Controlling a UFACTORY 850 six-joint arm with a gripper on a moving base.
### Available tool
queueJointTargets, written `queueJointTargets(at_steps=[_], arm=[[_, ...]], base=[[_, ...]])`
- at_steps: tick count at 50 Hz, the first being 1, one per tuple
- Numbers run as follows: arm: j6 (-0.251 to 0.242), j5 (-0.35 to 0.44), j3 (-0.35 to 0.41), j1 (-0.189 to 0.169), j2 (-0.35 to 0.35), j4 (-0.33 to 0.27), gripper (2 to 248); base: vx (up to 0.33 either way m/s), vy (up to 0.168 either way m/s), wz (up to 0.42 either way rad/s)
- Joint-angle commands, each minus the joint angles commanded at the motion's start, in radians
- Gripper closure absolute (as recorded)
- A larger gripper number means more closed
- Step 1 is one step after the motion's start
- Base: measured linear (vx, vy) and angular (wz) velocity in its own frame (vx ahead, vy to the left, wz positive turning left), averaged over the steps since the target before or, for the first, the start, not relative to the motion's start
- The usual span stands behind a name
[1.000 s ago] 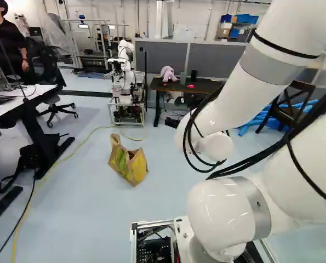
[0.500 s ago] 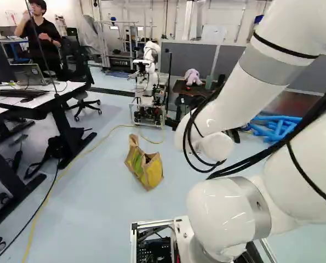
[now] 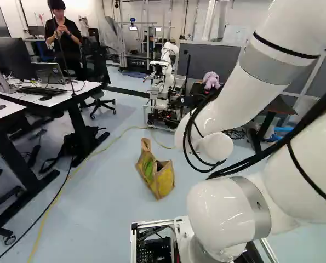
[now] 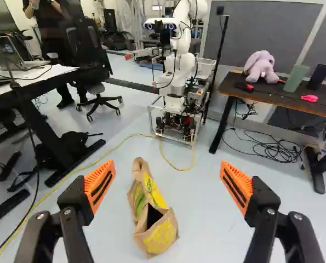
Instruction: Pick up the bag on the ground and place it on the table
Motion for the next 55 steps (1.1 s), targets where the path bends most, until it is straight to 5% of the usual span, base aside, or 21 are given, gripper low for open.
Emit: queueJointTargets(at_steps=[36,55], arm=[[0.000,0.000,0.000,0.000,0.000,0.000,3],[0.000,-0.005,-0.055,0.000,-0.064,0.000,3]], base=[[0.115,0.016,0.061],[0.020,0.000,-0.001]])
